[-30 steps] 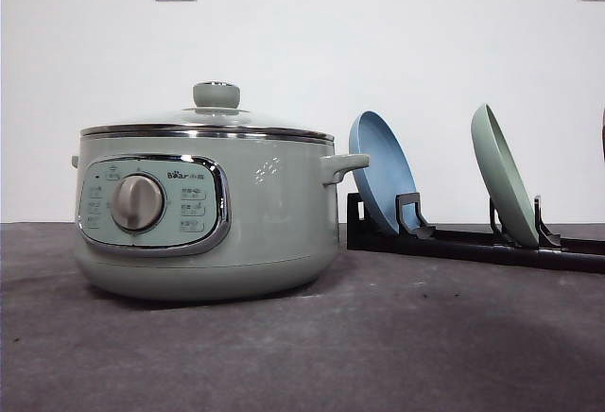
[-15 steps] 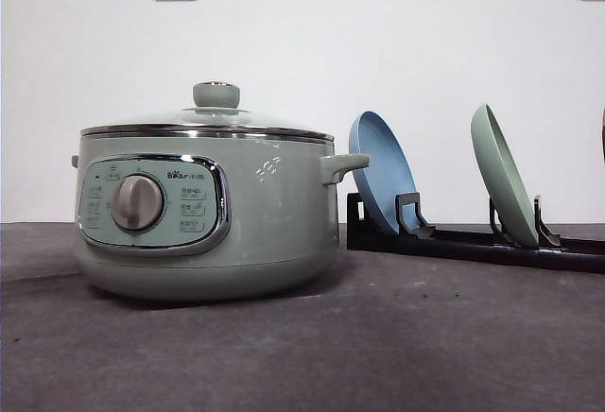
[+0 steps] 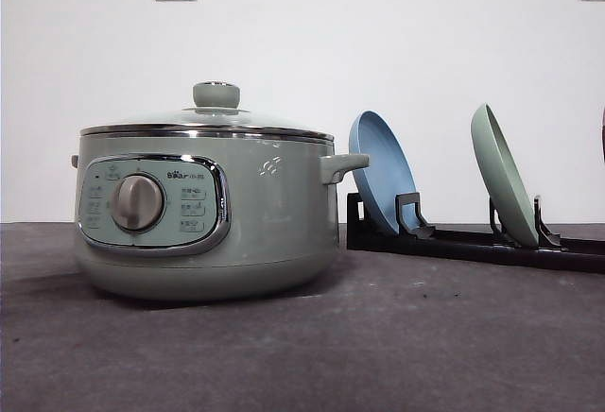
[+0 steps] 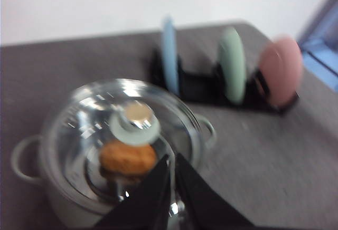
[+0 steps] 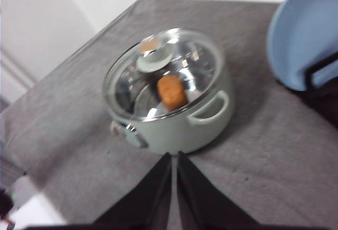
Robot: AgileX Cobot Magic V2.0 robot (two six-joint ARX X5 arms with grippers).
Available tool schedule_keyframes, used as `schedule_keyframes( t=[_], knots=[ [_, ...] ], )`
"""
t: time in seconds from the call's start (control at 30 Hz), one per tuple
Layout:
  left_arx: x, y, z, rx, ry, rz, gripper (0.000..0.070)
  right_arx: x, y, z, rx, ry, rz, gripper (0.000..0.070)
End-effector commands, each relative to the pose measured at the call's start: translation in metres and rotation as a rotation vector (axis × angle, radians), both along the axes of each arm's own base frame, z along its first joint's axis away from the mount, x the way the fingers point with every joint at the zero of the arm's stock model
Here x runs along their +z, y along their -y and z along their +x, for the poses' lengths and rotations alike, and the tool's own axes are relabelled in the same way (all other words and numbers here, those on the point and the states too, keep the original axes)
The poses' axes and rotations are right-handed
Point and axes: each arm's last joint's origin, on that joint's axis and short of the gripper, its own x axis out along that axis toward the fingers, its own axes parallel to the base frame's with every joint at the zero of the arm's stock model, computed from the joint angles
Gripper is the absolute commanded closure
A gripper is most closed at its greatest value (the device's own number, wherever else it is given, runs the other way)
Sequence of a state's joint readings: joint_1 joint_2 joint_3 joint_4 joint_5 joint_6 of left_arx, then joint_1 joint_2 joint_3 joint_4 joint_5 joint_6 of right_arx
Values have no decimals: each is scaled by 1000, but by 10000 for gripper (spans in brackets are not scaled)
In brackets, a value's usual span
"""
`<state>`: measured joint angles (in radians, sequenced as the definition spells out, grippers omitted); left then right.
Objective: Transfer potato from steamer to green plate
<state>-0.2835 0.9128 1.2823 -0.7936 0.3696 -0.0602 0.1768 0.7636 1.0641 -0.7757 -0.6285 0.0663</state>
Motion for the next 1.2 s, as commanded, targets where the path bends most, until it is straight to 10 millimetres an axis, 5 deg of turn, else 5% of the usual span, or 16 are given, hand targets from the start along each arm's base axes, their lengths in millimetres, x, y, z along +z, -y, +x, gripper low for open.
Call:
schedule_keyframes(
  t=[0.0,0.27,0.33,0.5,0.57,1.17],
  knots=[
    [5,3,-3,-45,34,26,695,4,-2,0,32,34,-14,694],
    [1,5,-6,-72,-15,41,665,4,-4,1,43,29,-16,692],
    [0,5,-7,-72,-19,42,590,4,-4,1,41,29,-16,648],
    [-1,6,-4,-72,-28,45,95,4,-4,1,32,22,-16,141],
    [-2,7,-2,-72,-33,47,0,4,-4,1,32,23,-16,37],
    [-3,8,1,-72,-47,51,0,4,-6,9,-18,-43,45,25]
  ],
)
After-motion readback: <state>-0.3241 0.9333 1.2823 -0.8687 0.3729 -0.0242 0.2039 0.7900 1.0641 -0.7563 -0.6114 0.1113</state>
